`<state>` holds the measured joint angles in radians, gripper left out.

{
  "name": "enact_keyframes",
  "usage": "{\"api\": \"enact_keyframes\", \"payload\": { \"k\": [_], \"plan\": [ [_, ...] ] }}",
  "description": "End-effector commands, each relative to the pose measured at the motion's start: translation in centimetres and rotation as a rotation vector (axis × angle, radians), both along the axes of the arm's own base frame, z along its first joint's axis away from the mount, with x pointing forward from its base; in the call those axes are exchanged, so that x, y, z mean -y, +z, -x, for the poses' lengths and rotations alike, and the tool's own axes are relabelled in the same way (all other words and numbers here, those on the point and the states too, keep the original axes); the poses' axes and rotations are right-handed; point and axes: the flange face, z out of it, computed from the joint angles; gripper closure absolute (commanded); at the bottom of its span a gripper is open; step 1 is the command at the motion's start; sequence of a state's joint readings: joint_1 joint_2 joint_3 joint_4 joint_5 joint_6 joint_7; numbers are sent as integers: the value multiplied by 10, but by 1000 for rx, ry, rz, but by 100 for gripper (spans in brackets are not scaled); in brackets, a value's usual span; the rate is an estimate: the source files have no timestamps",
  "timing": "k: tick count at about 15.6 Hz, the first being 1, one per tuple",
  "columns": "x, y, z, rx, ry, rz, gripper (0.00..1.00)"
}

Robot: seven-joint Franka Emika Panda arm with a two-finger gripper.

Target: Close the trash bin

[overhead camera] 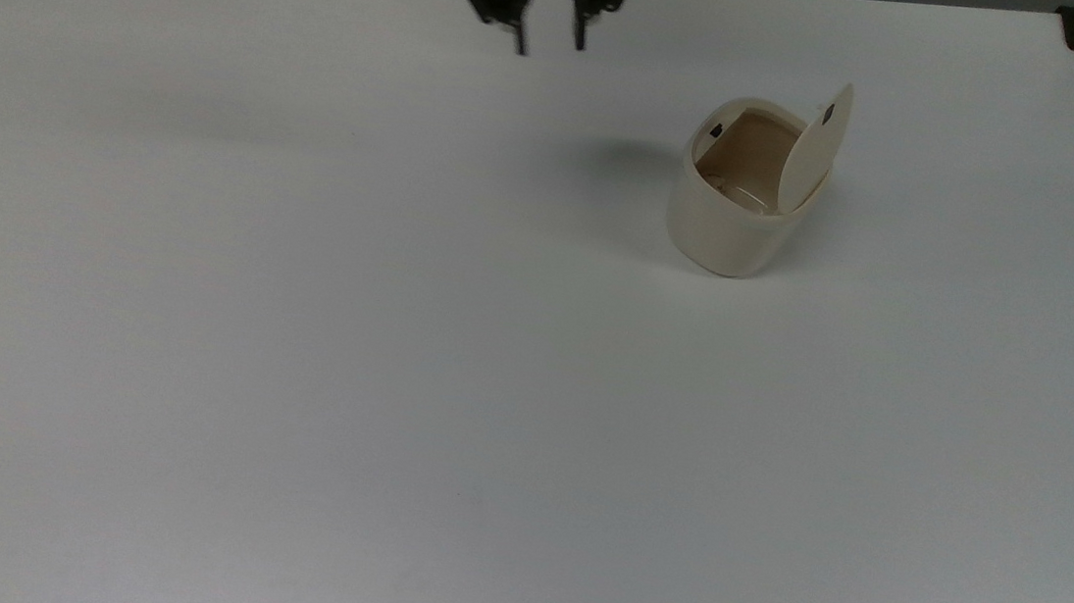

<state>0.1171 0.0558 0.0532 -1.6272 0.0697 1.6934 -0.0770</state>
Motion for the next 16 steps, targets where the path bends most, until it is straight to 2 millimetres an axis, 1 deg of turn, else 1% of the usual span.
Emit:
{"api": "enact_keyframes", "payload": {
  "k": [1, 2, 4, 6, 8, 10, 11, 14, 15, 16],
  "plan": [
    [-67, -10, -24, 132, 141, -59, 100],
    [-84, -15, -27, 160, 165, -65, 100],
    [-111, -21, -28, 191, 215, -77, 100],
    [-132, -8, -34, 263, 223, -118, 100],
    [-156, -8, -34, 279, 254, -130, 100],
    [-178, -7, -27, 280, 289, -135, 100],
    [-188, -9, -22, 276, 307, -136, 100],
    [-221, -27, -11, 248, 360, -129, 100],
    [-226, -31, -8, 240, 371, -126, 100],
    [-227, -36, -8, 227, 377, -122, 100]
  ]
}}
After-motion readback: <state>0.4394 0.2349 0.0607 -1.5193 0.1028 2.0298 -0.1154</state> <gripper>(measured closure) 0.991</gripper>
